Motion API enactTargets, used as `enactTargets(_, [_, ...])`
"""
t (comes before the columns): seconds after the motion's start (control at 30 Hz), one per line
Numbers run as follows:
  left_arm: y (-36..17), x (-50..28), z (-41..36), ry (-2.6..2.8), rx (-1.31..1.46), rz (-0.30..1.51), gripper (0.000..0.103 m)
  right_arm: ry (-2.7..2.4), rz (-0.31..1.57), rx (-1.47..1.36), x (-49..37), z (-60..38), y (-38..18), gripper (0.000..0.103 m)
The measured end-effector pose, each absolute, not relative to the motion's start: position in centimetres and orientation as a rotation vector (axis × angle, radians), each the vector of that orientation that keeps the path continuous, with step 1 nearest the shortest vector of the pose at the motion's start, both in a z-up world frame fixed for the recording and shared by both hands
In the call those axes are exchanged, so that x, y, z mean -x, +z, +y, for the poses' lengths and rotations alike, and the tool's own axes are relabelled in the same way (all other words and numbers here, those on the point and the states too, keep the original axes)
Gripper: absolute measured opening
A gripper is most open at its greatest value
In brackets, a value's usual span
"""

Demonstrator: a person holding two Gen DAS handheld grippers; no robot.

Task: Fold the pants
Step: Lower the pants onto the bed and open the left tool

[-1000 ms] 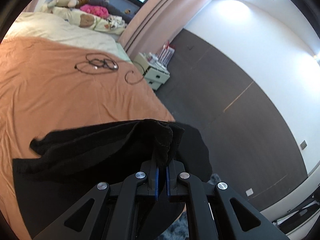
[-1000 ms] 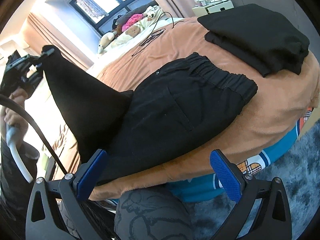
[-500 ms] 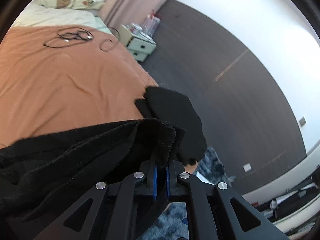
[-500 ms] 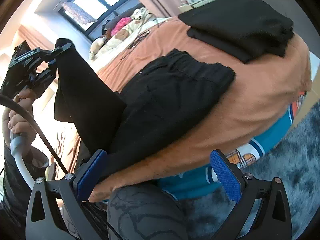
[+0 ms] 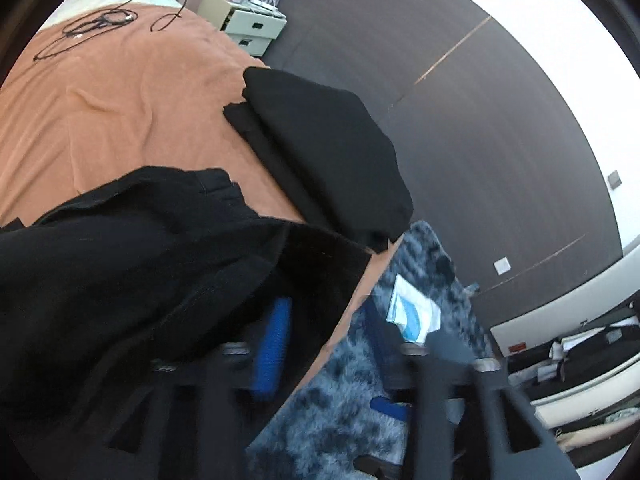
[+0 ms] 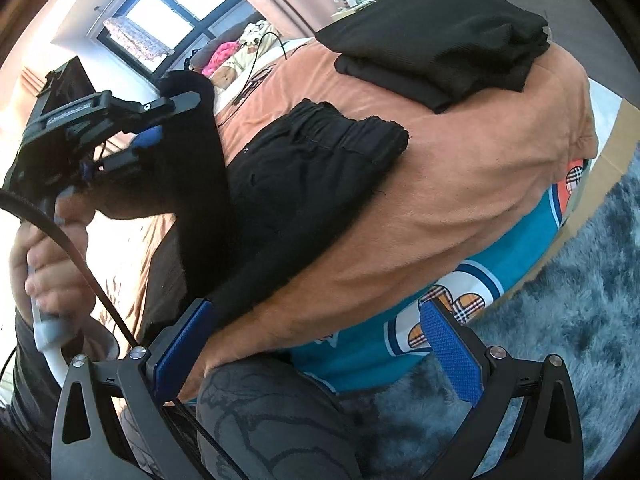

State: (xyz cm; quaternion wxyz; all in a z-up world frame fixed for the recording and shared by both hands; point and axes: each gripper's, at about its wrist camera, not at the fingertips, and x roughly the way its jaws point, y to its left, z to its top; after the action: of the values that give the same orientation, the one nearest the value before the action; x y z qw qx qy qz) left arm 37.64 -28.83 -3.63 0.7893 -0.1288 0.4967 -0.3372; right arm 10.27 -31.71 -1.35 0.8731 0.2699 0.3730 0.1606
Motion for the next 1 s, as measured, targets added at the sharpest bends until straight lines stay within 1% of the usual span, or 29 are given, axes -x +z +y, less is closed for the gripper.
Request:
enactTargets(0.03, [-3.5, -37.3, -28.8, -0.731, 0.269, 1.063, 0.072, 0.339, 0.779, -0.564, -10.2, -31.7, -1.3, 0.103])
enactTargets(0.1, [-3.1, -37.0, -28.6, -0.739, 0.258, 1.056, 0.078, 0.346, 0.778, -0.562, -10.4, -31.6, -1.2, 0.103])
enactTargets(0.33, [-1.9, -36.5, -25.1, -0.697, 0.257, 1.031, 0.078, 0.37, 0.764, -0.548, -10.8, -31.0, -0.7, 0.103])
enactTargets(0.53, [-1.1, -35.4, -19.3, -0.586, 0.227, 0.984, 0.078, 0.376, 0.741, -0.503, -11.5, -30.7, 0.1, 0.103])
enactTargets(1.0, [-0.8, -30.7, -5.6, -0.309, 0.276, 0.917, 0.078, 0.387, 0.651, -0.445, -14.8, -31.7, 2.8, 0.103])
